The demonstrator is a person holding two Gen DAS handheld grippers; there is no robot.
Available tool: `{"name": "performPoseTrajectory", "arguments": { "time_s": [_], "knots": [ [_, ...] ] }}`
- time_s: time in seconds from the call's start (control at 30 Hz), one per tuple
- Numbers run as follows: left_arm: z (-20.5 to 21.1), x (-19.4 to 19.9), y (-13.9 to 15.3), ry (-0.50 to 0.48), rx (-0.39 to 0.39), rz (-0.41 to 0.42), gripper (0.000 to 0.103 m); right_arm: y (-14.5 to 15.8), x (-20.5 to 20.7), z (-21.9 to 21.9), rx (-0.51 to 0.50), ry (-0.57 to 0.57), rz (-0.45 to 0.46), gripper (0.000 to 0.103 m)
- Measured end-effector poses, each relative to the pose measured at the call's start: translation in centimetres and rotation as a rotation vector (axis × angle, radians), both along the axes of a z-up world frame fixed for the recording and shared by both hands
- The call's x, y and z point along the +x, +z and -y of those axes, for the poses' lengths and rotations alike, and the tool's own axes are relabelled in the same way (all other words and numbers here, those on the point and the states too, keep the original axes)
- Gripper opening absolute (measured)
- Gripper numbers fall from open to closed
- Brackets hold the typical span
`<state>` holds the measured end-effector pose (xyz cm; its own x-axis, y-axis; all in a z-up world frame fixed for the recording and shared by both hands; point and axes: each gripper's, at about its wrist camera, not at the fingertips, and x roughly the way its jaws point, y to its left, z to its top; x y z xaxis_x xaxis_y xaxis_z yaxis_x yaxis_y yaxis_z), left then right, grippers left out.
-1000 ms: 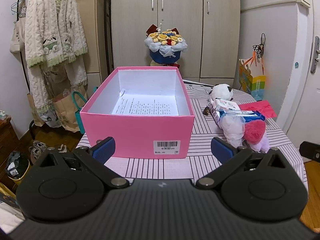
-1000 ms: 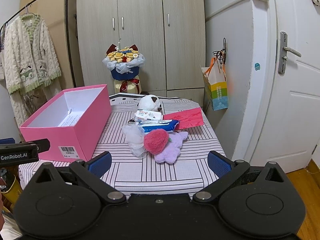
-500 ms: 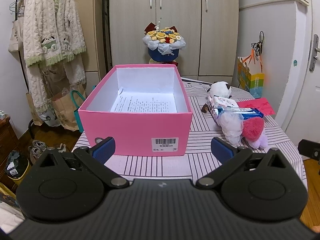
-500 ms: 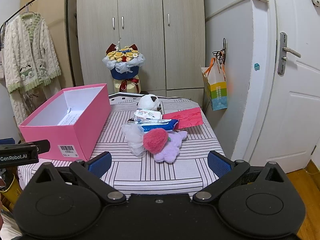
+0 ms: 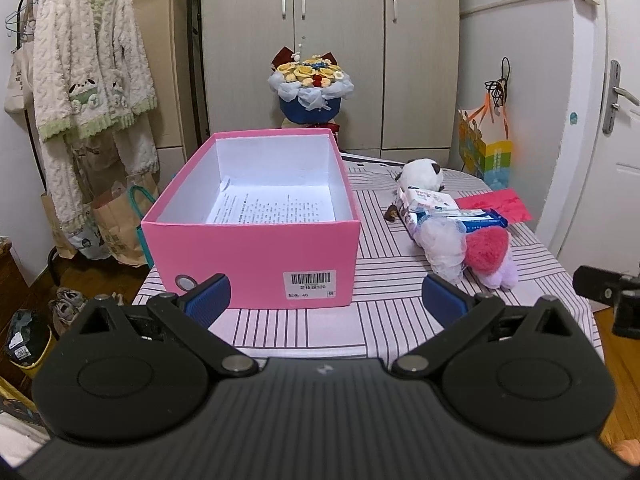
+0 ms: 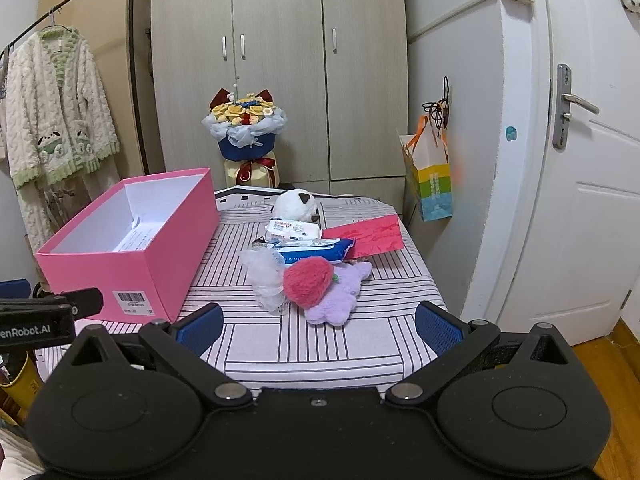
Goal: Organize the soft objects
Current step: 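Grasp the white mesh bath puff with the left tool while the right tool grasps the pink pompom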
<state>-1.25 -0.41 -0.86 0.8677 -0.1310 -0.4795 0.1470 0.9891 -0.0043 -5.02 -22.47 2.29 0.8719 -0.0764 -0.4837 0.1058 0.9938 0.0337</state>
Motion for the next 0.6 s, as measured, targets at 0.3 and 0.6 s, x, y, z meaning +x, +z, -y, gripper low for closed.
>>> {"name": "performPoseTrajectory", "arguments": {
  "time_s": [0.3, 0.6],
  "knots": [
    [0.9, 0.4, 0.9, -0.115, -0.052, 0.104, 0.103, -0.2, 0.5, 2.1, 0.064, 0.023, 0.154, 0.103],
    [4.0, 4.9, 1.7, -0.204, -0.111, 0.161, 0.098, -1.9, 3.5, 2.4, -0.109, 0.109, 0.224, 0.096]
  ]
}}
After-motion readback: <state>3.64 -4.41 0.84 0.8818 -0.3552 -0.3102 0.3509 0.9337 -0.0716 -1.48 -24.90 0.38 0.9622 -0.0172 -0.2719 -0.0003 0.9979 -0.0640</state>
